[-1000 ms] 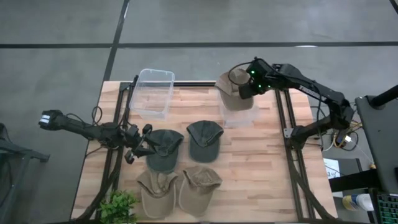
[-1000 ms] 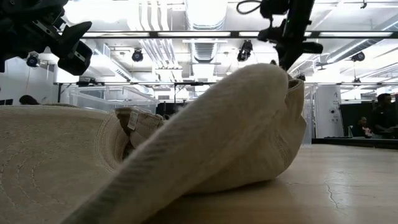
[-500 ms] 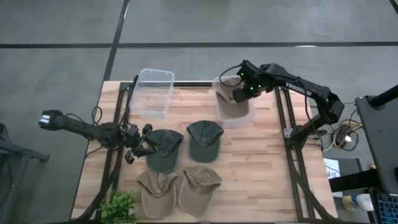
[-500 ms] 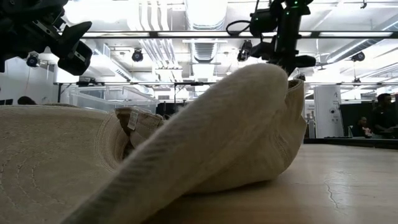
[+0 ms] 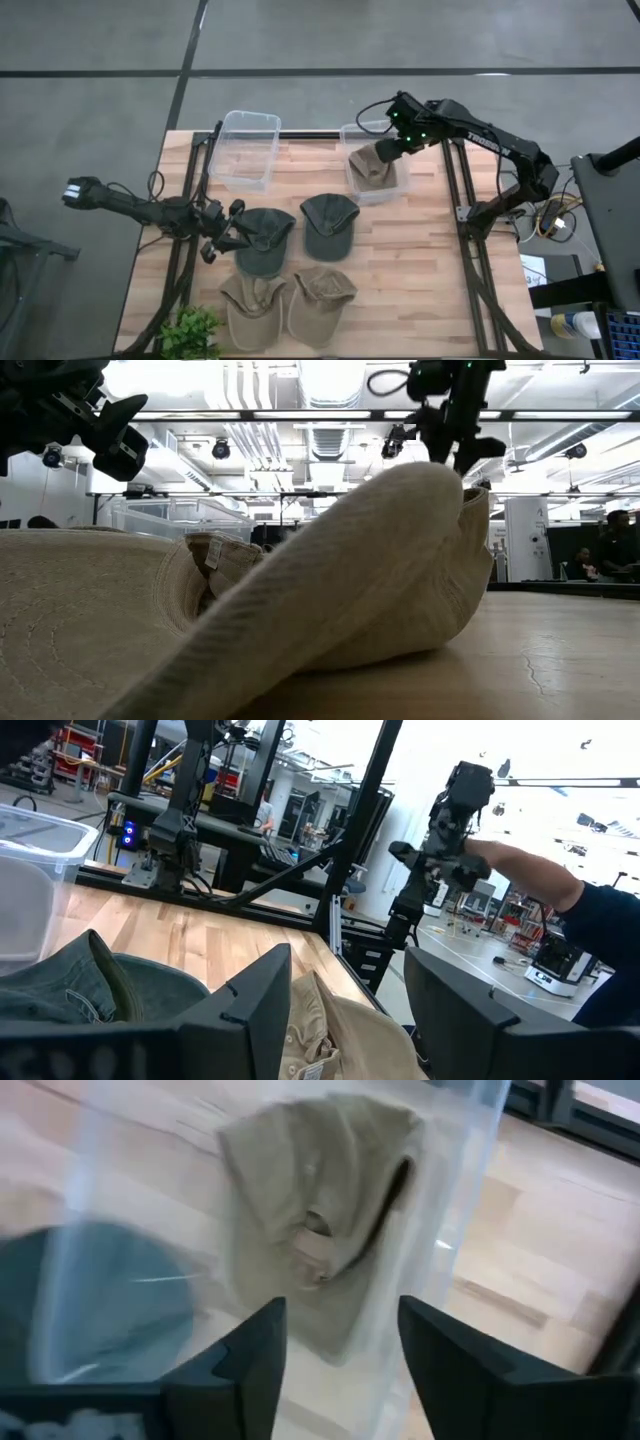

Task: Pick & Place hat
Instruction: Put the right brown cap into the right transparent bin

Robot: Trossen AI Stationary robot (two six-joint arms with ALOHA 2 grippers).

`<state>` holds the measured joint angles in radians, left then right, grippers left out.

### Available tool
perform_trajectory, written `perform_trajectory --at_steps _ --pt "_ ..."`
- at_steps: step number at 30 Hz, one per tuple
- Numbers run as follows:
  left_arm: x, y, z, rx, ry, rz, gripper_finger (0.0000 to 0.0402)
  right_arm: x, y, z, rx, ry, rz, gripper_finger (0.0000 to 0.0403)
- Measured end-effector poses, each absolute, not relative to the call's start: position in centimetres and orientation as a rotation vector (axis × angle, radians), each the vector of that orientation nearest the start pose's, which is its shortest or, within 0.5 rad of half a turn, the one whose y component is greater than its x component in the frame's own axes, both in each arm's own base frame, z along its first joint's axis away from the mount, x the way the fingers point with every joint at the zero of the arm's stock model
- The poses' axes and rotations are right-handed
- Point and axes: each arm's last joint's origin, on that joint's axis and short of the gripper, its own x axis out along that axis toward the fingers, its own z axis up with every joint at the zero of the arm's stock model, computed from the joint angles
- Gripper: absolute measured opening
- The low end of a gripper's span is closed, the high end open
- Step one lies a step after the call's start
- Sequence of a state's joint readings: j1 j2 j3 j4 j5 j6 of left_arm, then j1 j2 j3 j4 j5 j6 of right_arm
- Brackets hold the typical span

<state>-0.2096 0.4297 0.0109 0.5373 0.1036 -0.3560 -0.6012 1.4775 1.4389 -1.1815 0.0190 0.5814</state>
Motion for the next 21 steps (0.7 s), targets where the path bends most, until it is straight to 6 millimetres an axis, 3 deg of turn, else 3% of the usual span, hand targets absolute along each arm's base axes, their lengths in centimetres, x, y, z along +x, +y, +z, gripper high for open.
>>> perform_trajectory --at_steps 9,21 --pt "12.1 -2.9 18.0 -0.359 -0.062 -0.331 0.0188 22.7 -12.6 35.0 0.871 0.939 -0.758 0.0205" --pt "12.1 -2.9 18.0 -0.359 -0.062 -0.331 0.0188 25.6 -5.8 34.7 0.877 1.014 -0.595 0.0205"
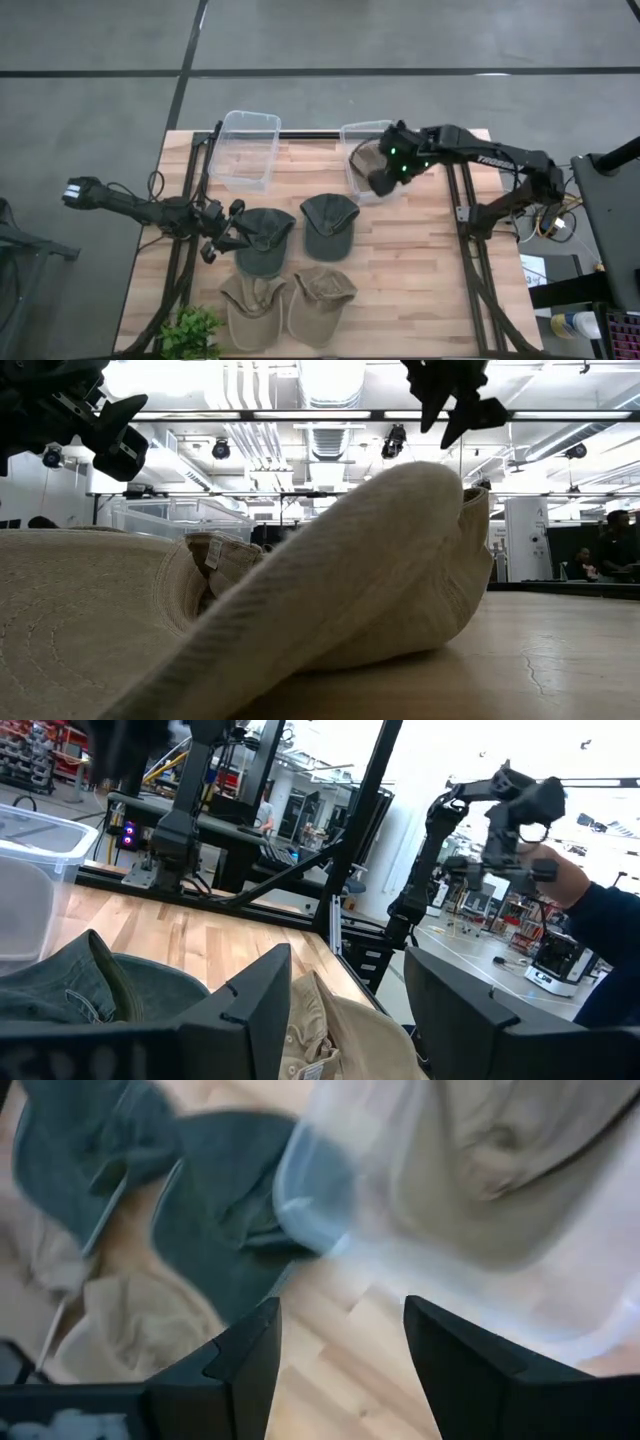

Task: Pick & Place hat
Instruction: Put the right brown cap into the right transparent bin

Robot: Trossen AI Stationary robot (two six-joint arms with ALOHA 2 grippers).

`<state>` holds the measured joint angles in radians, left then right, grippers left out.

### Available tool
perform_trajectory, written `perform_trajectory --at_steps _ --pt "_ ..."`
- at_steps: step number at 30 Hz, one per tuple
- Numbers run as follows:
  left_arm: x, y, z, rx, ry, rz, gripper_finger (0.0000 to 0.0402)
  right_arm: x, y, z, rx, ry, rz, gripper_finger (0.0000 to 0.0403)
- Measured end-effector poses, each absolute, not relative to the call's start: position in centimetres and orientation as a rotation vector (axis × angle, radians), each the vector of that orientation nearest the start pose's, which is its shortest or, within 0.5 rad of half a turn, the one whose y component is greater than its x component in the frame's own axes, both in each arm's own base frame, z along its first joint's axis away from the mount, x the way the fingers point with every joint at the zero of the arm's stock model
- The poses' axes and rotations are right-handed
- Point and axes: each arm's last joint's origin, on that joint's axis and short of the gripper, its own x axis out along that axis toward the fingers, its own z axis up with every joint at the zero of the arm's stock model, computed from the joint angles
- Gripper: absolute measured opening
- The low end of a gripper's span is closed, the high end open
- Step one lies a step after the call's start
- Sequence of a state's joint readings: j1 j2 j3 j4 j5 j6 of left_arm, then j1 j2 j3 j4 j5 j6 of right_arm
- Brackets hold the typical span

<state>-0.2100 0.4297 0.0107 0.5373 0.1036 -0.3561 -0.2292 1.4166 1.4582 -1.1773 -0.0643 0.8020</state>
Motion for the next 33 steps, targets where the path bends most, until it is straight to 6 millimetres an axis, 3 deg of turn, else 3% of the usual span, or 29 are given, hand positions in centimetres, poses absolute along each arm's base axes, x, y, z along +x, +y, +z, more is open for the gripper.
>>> perform_trajectory --at_steps 17,22,33 --pt "12.1 -2.9 18.0 -0.359 -0.062 -0.33 0.0188 29.9 4.7 32.3 0.887 1.087 -0.391 0.0205" --pt "12.1 -2.9 18.0 -0.359 -0.062 -0.331 0.0188 30.9 6.9 30.6 0.892 1.201 -0.305 0.0205" --pt "12.1 -2.9 18.0 -0.359 -0.062 -0.331 0.0188 31.8 11.7 26.8 0.9 1.349 -0.378 0.0205"
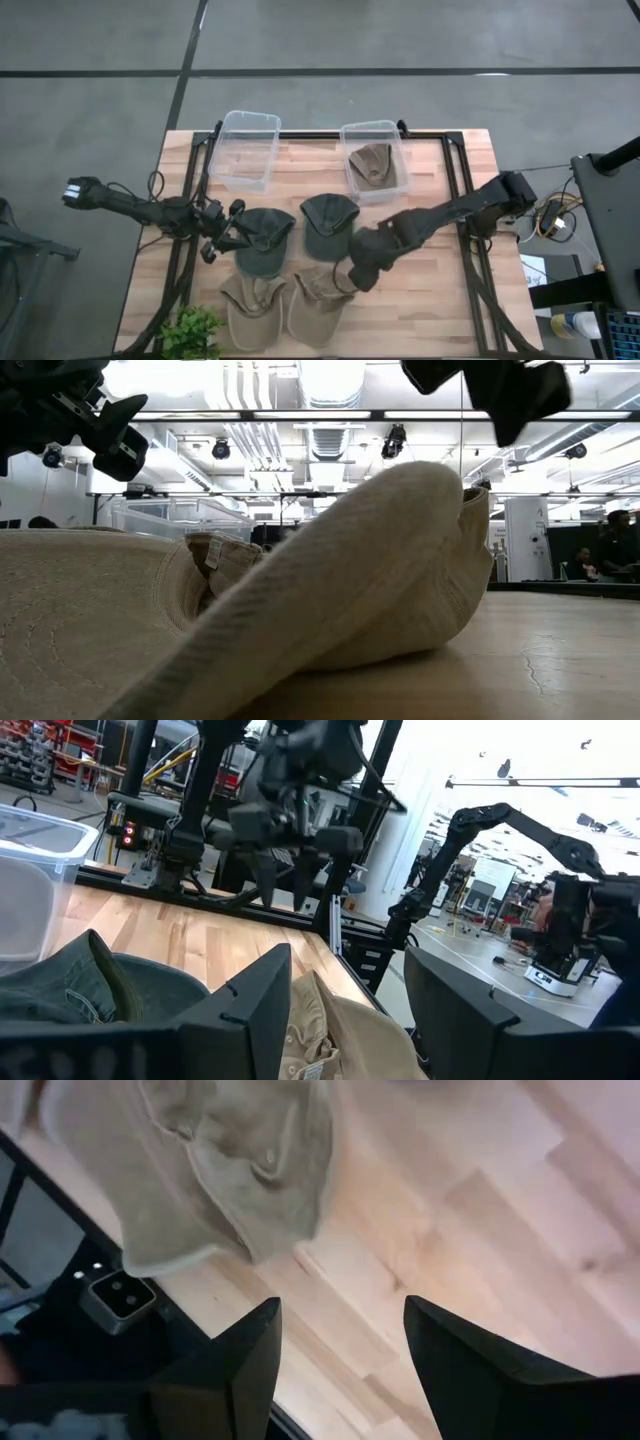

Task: Pick & Place hat
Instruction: Put the right brown cap into the right transparent bin

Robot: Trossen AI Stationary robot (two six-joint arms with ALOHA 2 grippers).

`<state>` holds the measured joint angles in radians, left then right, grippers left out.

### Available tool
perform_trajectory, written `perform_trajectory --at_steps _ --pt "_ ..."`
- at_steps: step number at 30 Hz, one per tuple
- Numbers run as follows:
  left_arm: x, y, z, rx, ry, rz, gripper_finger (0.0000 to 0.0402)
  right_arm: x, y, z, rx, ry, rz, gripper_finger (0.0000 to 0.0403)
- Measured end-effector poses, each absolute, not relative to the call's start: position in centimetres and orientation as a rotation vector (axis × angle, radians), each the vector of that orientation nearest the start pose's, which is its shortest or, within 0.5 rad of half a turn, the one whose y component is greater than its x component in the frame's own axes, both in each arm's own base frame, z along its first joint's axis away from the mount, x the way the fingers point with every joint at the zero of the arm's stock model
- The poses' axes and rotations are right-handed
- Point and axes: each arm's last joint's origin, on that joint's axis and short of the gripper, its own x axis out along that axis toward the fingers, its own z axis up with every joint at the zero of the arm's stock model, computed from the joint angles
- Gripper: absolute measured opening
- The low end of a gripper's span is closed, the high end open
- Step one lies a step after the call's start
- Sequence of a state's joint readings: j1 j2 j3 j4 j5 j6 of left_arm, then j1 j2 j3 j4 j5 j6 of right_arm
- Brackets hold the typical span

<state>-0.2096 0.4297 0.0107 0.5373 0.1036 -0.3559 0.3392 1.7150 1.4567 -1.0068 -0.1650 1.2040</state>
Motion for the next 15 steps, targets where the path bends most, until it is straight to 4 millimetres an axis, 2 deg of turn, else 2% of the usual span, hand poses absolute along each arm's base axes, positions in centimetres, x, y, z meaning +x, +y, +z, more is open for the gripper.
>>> perform_trajectory --at_steps 7,15 --pt "12.1 -2.9 18.0 -0.359 -0.062 -0.331 0.0188 32.2 15.1 25.0 0.965 1.361 -0.421 0.0205" --pt "12.1 -2.9 18.0 -0.359 -0.062 -0.331 0.0188 34.3 18.1 22.0 1.064 1.286 -0.404 0.0204"
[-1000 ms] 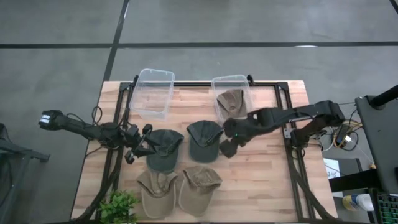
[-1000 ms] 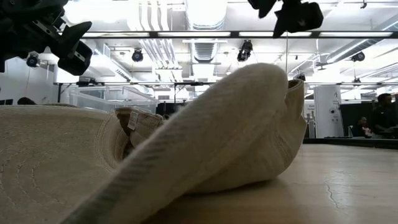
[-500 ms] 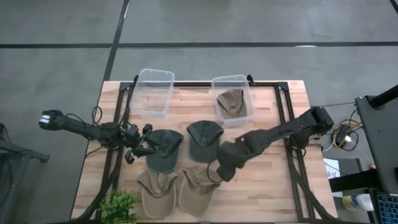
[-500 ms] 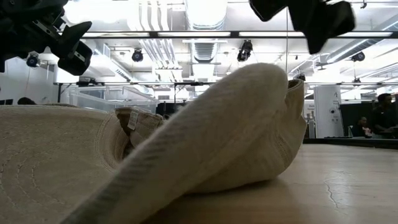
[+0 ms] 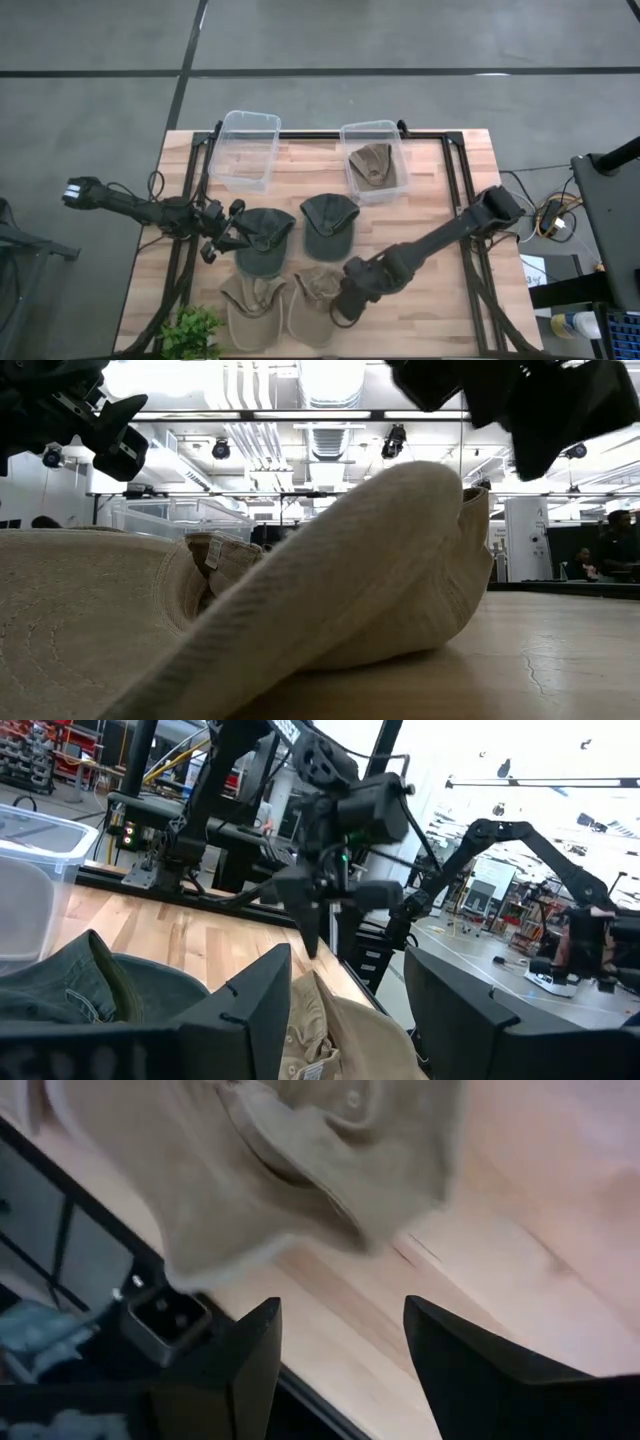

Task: Pick & Place hat
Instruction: Put the right brown cap into the right transparent bin

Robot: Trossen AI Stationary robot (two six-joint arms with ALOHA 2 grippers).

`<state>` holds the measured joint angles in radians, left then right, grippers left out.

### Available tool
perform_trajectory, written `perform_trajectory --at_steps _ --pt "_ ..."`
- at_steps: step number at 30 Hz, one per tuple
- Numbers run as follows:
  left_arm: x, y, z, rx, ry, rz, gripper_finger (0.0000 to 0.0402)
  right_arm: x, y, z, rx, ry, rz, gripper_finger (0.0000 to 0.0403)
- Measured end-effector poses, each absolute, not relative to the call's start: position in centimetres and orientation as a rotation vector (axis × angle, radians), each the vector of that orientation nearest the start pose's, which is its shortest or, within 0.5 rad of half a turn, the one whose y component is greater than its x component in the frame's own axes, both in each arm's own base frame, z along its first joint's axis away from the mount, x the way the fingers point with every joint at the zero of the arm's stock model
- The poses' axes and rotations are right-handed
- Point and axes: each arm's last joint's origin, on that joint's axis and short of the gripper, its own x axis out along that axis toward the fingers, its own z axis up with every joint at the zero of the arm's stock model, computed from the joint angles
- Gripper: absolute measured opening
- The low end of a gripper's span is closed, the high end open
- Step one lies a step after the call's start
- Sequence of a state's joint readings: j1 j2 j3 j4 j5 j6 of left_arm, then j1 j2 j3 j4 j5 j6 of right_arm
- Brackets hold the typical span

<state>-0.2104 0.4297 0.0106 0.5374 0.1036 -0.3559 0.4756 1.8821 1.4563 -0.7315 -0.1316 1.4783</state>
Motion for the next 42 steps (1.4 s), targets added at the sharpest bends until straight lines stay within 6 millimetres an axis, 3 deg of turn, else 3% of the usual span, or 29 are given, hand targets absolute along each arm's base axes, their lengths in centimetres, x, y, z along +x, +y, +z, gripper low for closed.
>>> perform_trajectory --at_steps 11,27,32,39,42 --pt "12.1 -2.9 18.0 -0.359 -0.062 -0.331 0.0188 36.2 20.0 18.0 1.151 1.267 -0.437 0.0182" --pt "12.1 -2.9 18.0 -0.359 -0.061 -0.331 0.0188 36.8 20.2 17.6 1.131 1.185 -0.44 0.0165" --pt "12.1 -2.9 18.0 -0.359 -0.061 -0.331 0.0188 36.8 20.2 17.5 1.114 1.186 -0.44 0.0127" --pt "12.1 -2.9 18.0 -0.359 -0.062 -0.331 0.0188 36.8 20.2 17.5 1.076 1.19 -0.41 0.0023" --pt "12.1 -2.9 18.0 -0.359 -0.061 -0.331 0.0188 36.8 20.2 17.5 1.058 1.195 -0.394 0.0017"
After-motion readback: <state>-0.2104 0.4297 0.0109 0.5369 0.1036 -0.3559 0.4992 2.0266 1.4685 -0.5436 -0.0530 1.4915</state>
